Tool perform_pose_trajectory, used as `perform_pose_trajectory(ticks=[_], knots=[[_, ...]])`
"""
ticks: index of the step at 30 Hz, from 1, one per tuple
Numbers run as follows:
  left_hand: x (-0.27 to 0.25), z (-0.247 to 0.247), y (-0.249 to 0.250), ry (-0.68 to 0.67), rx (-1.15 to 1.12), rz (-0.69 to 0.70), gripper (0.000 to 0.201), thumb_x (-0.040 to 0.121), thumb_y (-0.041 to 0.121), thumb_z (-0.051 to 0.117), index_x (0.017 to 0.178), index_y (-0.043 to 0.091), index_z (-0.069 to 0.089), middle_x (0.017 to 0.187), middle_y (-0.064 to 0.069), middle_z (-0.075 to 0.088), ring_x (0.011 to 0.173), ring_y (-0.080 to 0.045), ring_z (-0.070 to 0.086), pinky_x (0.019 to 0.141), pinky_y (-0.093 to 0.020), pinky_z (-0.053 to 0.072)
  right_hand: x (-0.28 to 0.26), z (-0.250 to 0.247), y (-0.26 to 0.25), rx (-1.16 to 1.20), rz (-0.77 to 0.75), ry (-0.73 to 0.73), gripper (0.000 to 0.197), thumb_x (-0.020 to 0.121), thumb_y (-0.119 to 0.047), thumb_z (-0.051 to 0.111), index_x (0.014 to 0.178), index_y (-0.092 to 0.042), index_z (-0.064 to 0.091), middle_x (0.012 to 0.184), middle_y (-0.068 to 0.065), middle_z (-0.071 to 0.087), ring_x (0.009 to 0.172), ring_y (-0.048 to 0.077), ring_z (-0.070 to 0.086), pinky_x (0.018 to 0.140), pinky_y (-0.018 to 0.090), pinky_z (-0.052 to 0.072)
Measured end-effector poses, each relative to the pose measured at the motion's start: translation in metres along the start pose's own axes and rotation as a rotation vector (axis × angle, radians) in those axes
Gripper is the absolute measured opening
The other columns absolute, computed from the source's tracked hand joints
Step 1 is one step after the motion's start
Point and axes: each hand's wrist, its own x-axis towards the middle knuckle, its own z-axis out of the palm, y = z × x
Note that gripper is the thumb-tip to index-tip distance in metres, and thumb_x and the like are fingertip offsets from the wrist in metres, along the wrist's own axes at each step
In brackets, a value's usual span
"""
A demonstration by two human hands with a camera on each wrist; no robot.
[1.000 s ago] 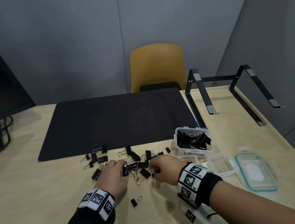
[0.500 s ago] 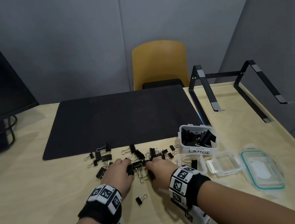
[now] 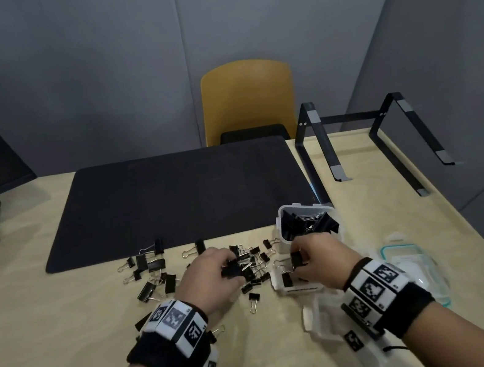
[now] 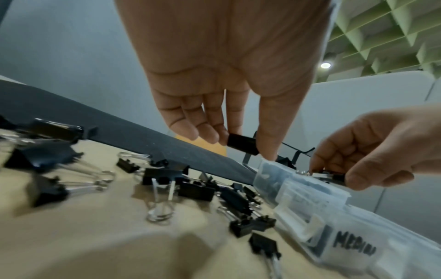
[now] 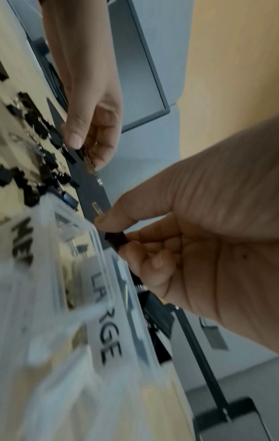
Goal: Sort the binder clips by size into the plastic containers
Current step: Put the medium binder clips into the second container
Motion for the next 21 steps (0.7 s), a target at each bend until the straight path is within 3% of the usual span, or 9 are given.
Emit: perform_pose_trajectory(ticks=[4, 6, 8, 11, 17, 21], knots=[[0.006, 0.007, 0.016, -0.029, -0.002, 0.053, 0.041, 0.082, 0.039, 0.067, 0.12, 0.029, 0.056, 0.114, 0.013, 0.053, 0.098, -0.004, 0.049, 0.087, -0.021, 0.043, -0.004, 0.0, 0.018, -0.039, 0.03, -0.008, 0.022, 0.082, -0.017, 0.062, 0.104, -0.014, 0.062, 0.086, -0.004, 0.054, 0.077, 0.012, 0.049, 0.053, 0.011, 0.031], [0.008, 0.01, 0.023, -0.038, -0.004, 0.068, 0.04, 0.081, 0.04, 0.067, 0.119, 0.029, 0.057, 0.113, 0.013, 0.054, 0.099, -0.005, 0.05, 0.087, -0.021, 0.042, -0.005, 0.003, 0.02, -0.043, 0.021, -0.017, 0.021, 0.083, -0.016, 0.062, 0.104, -0.015, 0.062, 0.085, -0.005, 0.051, 0.076, 0.011, 0.048, 0.051, 0.01, 0.027], [0.01, 0.013, 0.028, -0.041, -0.017, 0.076, 0.04, 0.081, 0.041, 0.067, 0.117, 0.029, 0.057, 0.11, 0.015, 0.054, 0.098, -0.005, 0.051, 0.084, -0.021, 0.042, -0.004, 0.007, 0.021, -0.046, 0.009, -0.025, 0.02, 0.084, -0.016, 0.061, 0.103, -0.015, 0.062, 0.087, -0.005, 0.053, 0.078, 0.011, 0.049, 0.053, 0.01, 0.029], [0.011, 0.016, 0.034, -0.049, -0.031, 0.087, 0.039, 0.081, 0.041, 0.066, 0.116, 0.03, 0.057, 0.108, 0.015, 0.054, 0.096, -0.004, 0.049, 0.083, -0.021, 0.041, -0.003, 0.01, 0.021, -0.07, 0.001, -0.037, 0.02, 0.085, -0.014, 0.059, 0.105, -0.014, 0.063, 0.097, 0.001, 0.061, 0.083, 0.014, 0.053, 0.066, 0.016, 0.037], [0.01, 0.027, 0.044, -0.071, 0.003, 0.155, 0.042, 0.082, 0.043, 0.065, 0.121, 0.033, 0.052, 0.114, 0.018, 0.051, 0.106, -0.002, 0.045, 0.093, -0.021, 0.038, -0.007, 0.008, 0.025, -0.055, -0.024, -0.02, 0.031, 0.085, -0.013, 0.059, 0.116, -0.018, 0.058, 0.11, 0.001, 0.06, 0.099, 0.017, 0.058, 0.078, 0.021, 0.042], [0.012, 0.04, 0.053, -0.078, 0.061, 0.203, 0.043, 0.082, 0.044, 0.063, 0.122, 0.034, 0.051, 0.119, 0.017, 0.051, 0.114, -0.006, 0.041, 0.1, -0.027, 0.038, -0.005, 0.011, 0.032, -0.037, -0.001, 0.007, 0.023, 0.083, -0.014, 0.06, 0.106, -0.018, 0.059, 0.101, 0.0, 0.056, 0.09, 0.016, 0.055, 0.071, 0.019, 0.037]])
